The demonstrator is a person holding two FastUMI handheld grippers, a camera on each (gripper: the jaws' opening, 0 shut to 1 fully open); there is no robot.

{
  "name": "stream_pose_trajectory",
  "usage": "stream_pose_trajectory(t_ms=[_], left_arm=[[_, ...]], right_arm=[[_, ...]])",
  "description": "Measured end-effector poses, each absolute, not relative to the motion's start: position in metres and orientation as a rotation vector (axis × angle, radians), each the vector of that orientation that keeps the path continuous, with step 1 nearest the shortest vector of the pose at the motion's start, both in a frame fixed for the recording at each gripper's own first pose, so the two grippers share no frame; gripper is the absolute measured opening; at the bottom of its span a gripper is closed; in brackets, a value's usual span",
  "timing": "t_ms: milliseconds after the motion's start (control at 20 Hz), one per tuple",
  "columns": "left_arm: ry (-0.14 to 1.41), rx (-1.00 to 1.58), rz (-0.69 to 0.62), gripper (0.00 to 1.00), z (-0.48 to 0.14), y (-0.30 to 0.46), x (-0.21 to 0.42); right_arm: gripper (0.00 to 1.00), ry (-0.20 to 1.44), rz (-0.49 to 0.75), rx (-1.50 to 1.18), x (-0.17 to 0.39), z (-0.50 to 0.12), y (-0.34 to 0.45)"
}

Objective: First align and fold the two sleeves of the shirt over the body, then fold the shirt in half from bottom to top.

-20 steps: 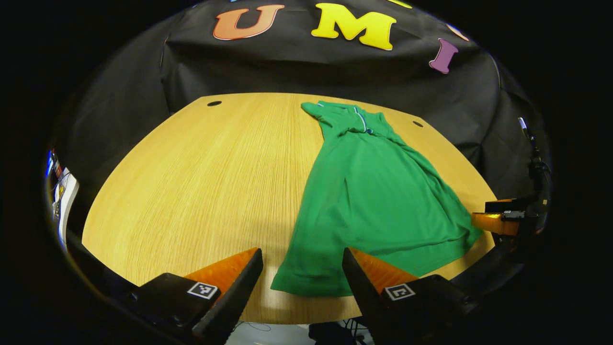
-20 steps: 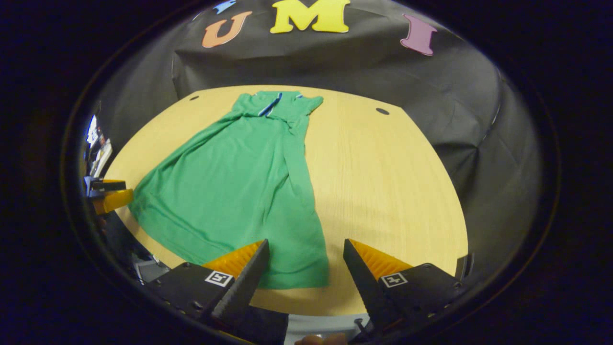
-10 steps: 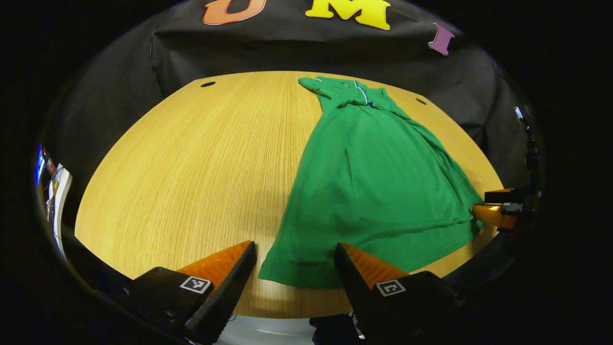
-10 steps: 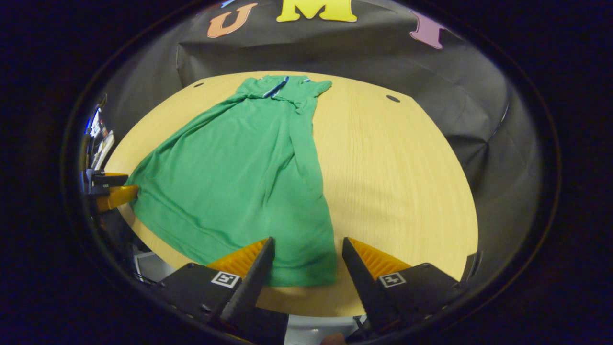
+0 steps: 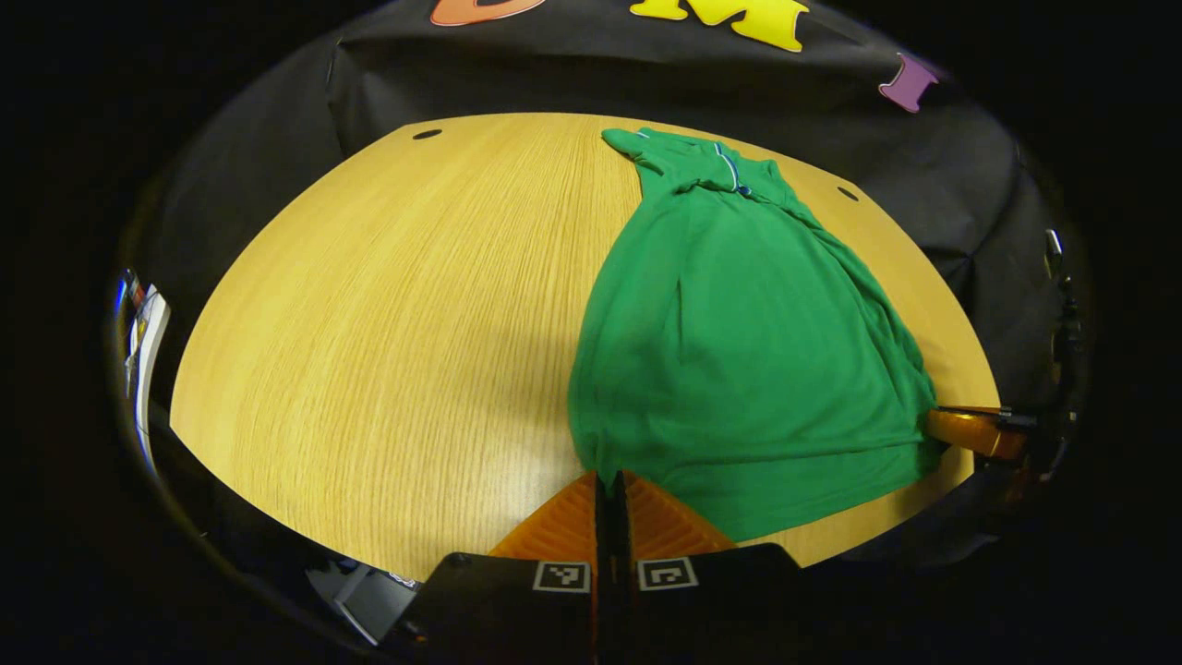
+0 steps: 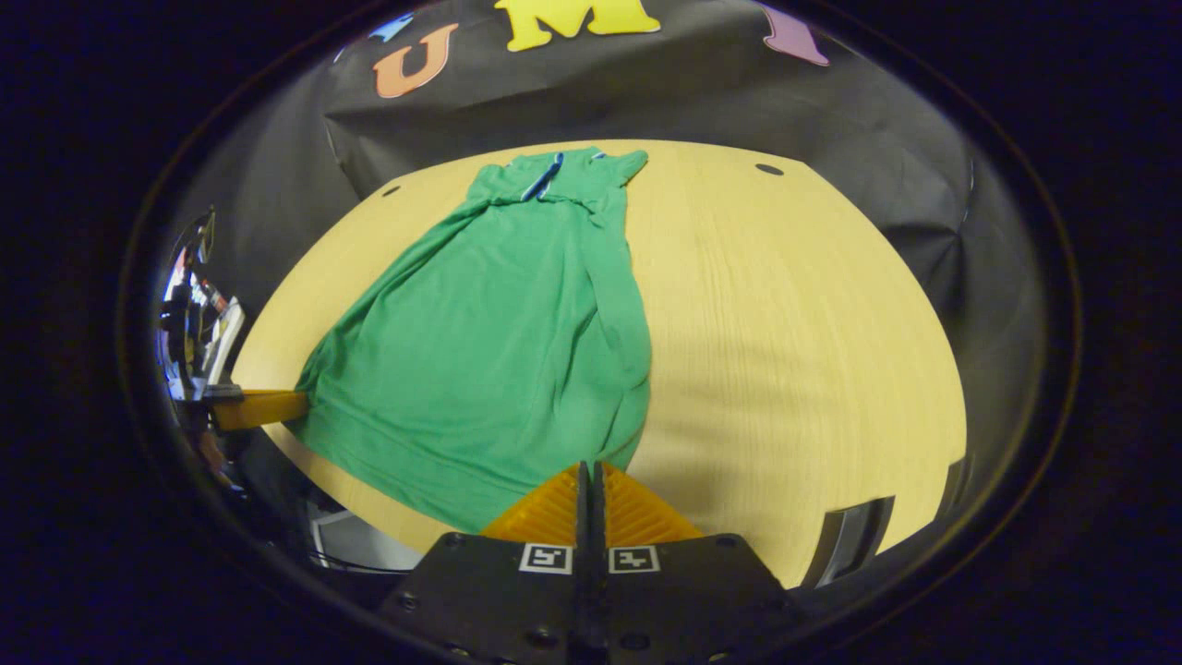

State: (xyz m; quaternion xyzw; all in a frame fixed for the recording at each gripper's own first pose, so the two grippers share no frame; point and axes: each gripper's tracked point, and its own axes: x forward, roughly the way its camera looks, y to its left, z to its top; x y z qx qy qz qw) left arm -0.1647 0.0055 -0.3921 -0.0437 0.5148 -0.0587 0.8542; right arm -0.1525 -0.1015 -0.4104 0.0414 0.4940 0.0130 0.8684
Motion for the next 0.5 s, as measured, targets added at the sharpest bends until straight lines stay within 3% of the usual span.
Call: stream_pose_trajectory(t_ms=[500], left_arm=[[0.911,-0.142,-0.182,0.06,-0.326,-0.012,-0.117]], right_arm=[[0.0,0.923,0.0,0.107,-0.114,-0.361,-0.117]])
